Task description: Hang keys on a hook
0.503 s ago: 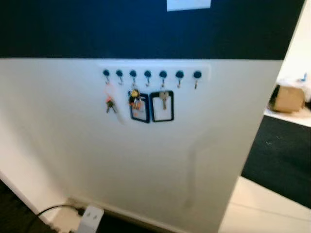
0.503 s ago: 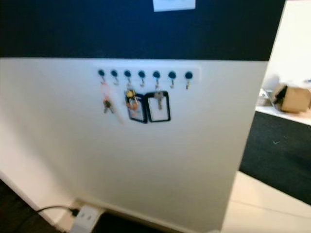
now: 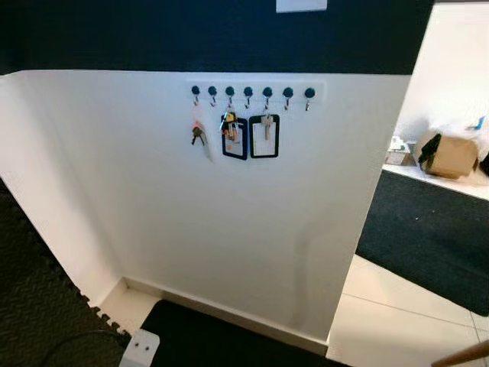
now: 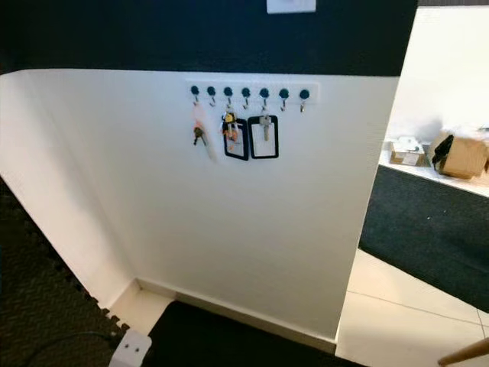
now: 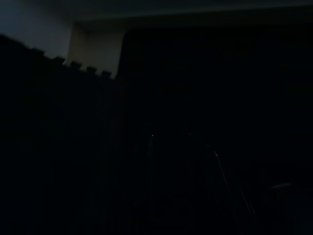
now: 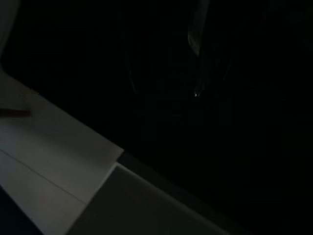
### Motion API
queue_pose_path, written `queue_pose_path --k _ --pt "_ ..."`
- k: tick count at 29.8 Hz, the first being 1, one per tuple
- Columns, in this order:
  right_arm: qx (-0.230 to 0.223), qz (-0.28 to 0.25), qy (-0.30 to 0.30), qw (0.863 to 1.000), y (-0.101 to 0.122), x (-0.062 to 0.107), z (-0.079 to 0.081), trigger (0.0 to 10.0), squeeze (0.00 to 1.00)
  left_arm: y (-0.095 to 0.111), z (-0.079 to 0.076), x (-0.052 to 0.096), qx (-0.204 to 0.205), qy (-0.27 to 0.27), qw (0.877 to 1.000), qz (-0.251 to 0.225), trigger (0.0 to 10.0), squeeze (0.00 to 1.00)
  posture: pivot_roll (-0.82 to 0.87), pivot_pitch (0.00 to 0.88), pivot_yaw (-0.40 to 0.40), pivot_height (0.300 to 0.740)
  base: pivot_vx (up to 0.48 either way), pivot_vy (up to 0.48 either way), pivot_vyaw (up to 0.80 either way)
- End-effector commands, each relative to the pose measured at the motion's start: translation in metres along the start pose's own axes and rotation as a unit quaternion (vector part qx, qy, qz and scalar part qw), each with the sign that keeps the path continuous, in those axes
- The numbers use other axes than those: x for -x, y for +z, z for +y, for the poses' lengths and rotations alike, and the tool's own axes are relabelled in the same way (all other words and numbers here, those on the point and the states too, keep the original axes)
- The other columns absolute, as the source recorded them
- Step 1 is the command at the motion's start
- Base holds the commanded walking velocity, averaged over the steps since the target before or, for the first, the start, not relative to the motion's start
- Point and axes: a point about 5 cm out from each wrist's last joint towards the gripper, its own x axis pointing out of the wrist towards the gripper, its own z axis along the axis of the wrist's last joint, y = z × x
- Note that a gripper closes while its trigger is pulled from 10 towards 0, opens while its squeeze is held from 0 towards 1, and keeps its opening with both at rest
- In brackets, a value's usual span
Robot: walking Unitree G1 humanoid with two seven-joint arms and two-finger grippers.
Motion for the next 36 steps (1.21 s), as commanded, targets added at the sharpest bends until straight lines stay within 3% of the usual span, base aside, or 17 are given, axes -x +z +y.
queue_pose_path --k 1,16,36 --pt "-0.002 0.007 0.001 1.0 -0.0043 0.0022 0.0013 10.0 0.0 -0.0043 -0.001 0.0012 -0.004 -0.001 1.0 0.008 10.0 0.0 0.05 0.103 0.116 0.74 0.0 0.0 0.0" --pt "-0.011 0.013 0.002 1.0 -0.0066 0.0033 0.0004 10.0 0.0 -0.0052 -0.0033 0.0013 -0.002 -0.003 1.0 0.009 10.0 0.0 0.05 0.109 0.112 0.74 0.0 0.0 -0.1" --pt "-0.012 0.013 0.004 1.0 -0.0059 0.0025 0.0004 10.0 0.0 -0.0048 -0.0022 0.0006 -0.005 -0.004 1.0 0.011 10.0 0.0 0.05 0.106 0.112 0.74 0.0 0.0 -0.77"
